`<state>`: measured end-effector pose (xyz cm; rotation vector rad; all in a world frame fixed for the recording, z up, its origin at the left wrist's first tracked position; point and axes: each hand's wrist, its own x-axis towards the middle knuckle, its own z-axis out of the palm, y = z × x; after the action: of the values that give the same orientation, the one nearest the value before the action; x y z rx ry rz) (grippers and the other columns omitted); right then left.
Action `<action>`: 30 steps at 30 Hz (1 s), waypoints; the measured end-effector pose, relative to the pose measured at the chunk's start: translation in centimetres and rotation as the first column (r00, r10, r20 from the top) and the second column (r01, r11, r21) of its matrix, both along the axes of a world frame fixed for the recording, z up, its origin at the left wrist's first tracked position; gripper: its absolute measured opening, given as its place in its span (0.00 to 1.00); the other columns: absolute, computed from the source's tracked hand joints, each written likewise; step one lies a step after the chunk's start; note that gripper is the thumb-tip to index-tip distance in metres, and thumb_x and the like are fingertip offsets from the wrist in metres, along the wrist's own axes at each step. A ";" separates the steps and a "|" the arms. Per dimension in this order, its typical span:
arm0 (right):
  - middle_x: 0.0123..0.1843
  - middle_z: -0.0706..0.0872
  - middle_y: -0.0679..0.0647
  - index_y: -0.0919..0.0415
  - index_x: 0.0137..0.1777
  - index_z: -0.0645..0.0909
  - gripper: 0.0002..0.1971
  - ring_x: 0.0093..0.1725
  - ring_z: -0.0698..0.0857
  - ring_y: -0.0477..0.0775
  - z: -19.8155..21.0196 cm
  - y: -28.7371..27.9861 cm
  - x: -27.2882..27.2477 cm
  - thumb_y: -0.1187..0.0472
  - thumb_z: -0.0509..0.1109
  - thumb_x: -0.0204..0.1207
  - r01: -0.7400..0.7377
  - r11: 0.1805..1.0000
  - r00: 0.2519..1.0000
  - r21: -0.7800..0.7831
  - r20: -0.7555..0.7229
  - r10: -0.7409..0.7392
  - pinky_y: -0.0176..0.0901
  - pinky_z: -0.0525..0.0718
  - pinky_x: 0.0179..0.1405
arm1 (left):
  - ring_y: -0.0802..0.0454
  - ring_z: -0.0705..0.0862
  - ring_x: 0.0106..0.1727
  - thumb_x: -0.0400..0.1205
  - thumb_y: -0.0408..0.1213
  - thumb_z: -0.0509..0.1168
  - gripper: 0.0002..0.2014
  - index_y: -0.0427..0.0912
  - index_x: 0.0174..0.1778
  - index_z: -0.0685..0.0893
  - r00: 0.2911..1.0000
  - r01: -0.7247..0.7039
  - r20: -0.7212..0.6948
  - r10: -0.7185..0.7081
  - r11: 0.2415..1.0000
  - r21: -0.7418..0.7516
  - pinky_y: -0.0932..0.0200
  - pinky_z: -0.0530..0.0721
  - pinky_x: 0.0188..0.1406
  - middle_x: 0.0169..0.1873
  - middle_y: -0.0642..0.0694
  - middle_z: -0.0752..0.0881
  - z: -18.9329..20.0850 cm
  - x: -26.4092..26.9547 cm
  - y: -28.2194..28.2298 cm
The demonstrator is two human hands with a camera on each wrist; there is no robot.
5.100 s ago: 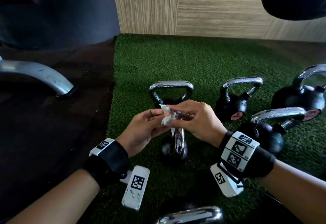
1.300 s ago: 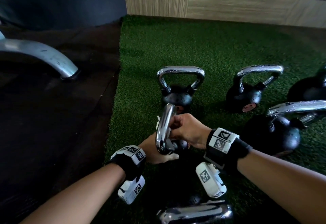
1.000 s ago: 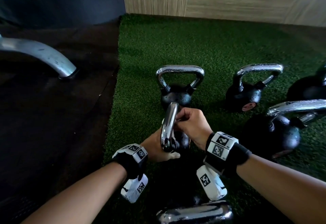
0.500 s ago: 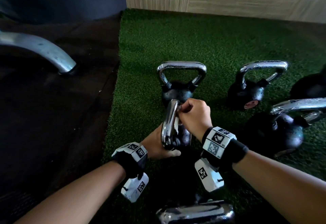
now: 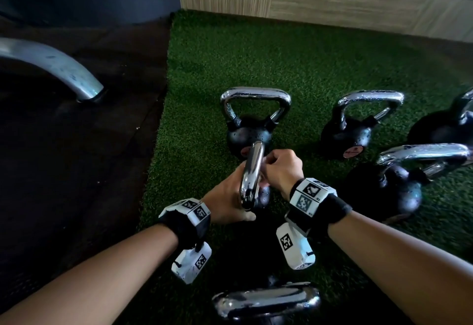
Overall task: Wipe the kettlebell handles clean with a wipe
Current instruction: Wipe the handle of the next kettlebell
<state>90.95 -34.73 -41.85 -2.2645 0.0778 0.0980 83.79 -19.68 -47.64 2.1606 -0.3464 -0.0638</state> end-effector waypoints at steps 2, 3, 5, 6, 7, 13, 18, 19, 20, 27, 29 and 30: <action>0.31 0.82 0.47 0.56 0.34 0.82 0.07 0.40 0.85 0.56 0.1 0.0 -0.2 0.56 0.74 0.71 -0.039 0.998 0.999 -0.045 0.026 0.040 0.39 0.77 0.37 | 0.82 0.74 0.63 0.62 0.35 0.86 0.52 0.58 0.78 0.61 1.000 0.020 -0.024 -0.019 1.000 0.012 0.84 0.72 0.59 0.63 0.80 0.71 0.7 0.1 -0.2; 0.32 0.81 0.46 0.56 0.37 0.82 0.06 0.41 0.84 0.56 0.4 -0.2 -0.3 0.56 0.73 0.72 -0.060 0.996 0.997 -0.065 0.035 0.063 0.38 0.75 0.38 | 0.78 0.75 0.63 0.63 0.36 0.86 0.52 0.52 0.80 0.62 0.999 0.040 -0.033 -0.039 0.999 0.031 0.77 0.75 0.63 0.64 0.77 0.71 1.2 0.1 -0.2; 0.36 0.82 0.49 0.56 0.45 0.81 0.05 0.43 0.85 0.59 1.2 -1.0 -0.3 0.57 0.72 0.72 -0.121 0.988 0.991 -0.097 0.041 0.125 0.41 0.78 0.39 | 0.75 0.74 0.68 0.64 0.40 0.86 0.55 0.47 0.84 0.61 0.994 0.102 -0.051 -0.097 0.991 0.086 0.71 0.75 0.71 0.68 0.76 0.69 2.6 -0.1 0.2; 0.38 0.83 0.52 0.56 0.50 0.79 0.09 0.42 0.86 0.61 1.7 -1.4 -0.3 0.58 0.72 0.71 -0.169 0.980 0.983 -0.102 0.054 0.175 0.44 0.81 0.38 | 0.77 0.72 0.71 0.63 0.46 0.87 0.60 0.49 0.87 0.56 0.991 0.125 -0.062 -0.119 0.985 0.120 0.73 0.72 0.73 0.72 0.76 0.68 3.4 -0.4 0.5; 0.39 0.84 0.55 0.54 0.56 0.76 0.14 0.40 0.87 0.62 2.2 -1.9 -0.2 0.58 0.72 0.71 -0.230 0.966 0.966 -0.118 0.090 0.241 0.45 0.82 0.37 | 0.76 0.71 0.75 0.62 0.54 0.87 0.65 0.54 0.89 0.50 0.990 0.132 -0.071 -0.122 0.978 0.163 0.71 0.70 0.76 0.76 0.73 0.68 4.2 -0.9 0.9; 0.56 0.90 0.55 0.41 0.70 0.80 0.31 0.54 0.90 0.60 5.6 -2.7 0.7 0.68 0.68 0.69 -0.500 0.729 0.751 -0.467 0.185 0.634 0.43 0.87 0.52 | 0.67 0.85 0.58 0.64 0.68 0.78 0.45 0.64 0.76 0.68 0.988 -0.141 0.090 0.127 0.976 0.166 0.61 0.87 0.59 0.65 0.63 0.82 9.0 -3.5 0.0; 0.34 0.79 0.45 0.47 0.46 0.79 0.05 0.46 0.90 0.62 6.9 -3.0 0.1 0.59 0.68 0.74 -0.501 0.623 0.731 -0.600 0.091 0.676 0.40 0.77 0.38 | 0.53 0.86 0.62 0.70 0.45 0.81 0.35 0.45 0.73 0.76 0.984 -0.098 0.169 0.055 0.962 0.255 0.59 0.83 0.61 0.60 0.51 0.86 11.3 -3.0 -1.1; 0.36 0.81 0.47 0.49 0.46 0.80 0.03 0.46 0.90 0.63 7.1 -3.3 0.0 0.59 0.68 0.75 -0.492 0.604 0.732 -0.627 0.078 0.677 0.42 0.80 0.38 | 0.53 0.85 0.65 0.70 0.44 0.82 0.36 0.45 0.74 0.77 0.988 -0.061 0.155 0.018 0.957 0.283 0.58 0.82 0.65 0.62 0.51 0.87 11.7 -2.8 -0.8; 0.40 0.85 0.51 0.52 0.47 0.82 0.04 0.47 0.90 0.63 7.5 -3.7 -0.3 0.59 0.68 0.75 -0.486 0.592 0.739 -0.643 0.060 0.671 0.45 0.85 0.41 | 0.54 0.85 0.67 0.69 0.43 0.83 0.38 0.46 0.75 0.78 0.990 -0.027 0.137 -0.017 0.949 0.314 0.59 0.81 0.68 0.64 0.51 0.87 12.1 -2.5 -0.4; 0.31 0.77 0.51 0.61 0.43 0.84 0.07 0.43 0.90 0.64 8.4 -6.1 -3.3 0.59 0.68 0.71 -0.451 0.513 0.767 -0.730 -0.022 0.642 0.42 0.79 0.32 | 0.66 0.88 0.58 0.69 0.29 0.79 0.39 0.68 0.73 0.82 0.991 0.127 -0.090 -0.097 0.897 0.424 0.64 0.86 0.64 0.62 0.58 0.91 14.3 0.1 2.0; 0.28 0.72 0.49 0.59 0.39 0.80 0.05 0.41 0.89 0.64 8.4 -6.2 -3.9 0.58 0.68 0.70 -0.451 0.519 0.783 -0.726 -0.044 0.620 0.42 0.76 0.31 | 0.73 0.87 0.52 0.69 0.26 0.77 0.40 0.68 0.73 0.82 0.987 0.156 -0.106 -0.123 0.894 0.420 0.65 0.87 0.59 0.56 0.65 0.91 14.4 0.4 2.1; 0.29 0.74 0.50 0.58 0.38 0.79 0.05 0.41 0.89 0.64 8.6 -6.3 -3.8 0.58 0.68 0.70 -0.461 0.525 0.793 -0.715 -0.067 0.605 0.42 0.78 0.31 | 0.78 0.86 0.46 0.69 0.26 0.77 0.40 0.69 0.73 0.82 0.986 0.165 -0.104 -0.133 0.892 0.422 0.72 0.84 0.52 0.50 0.70 0.90 14.4 0.6 2.2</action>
<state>87.11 -41.04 -33.21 -2.9810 -0.8597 0.2054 84.39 -17.51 -33.28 2.5558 -0.4932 -0.3338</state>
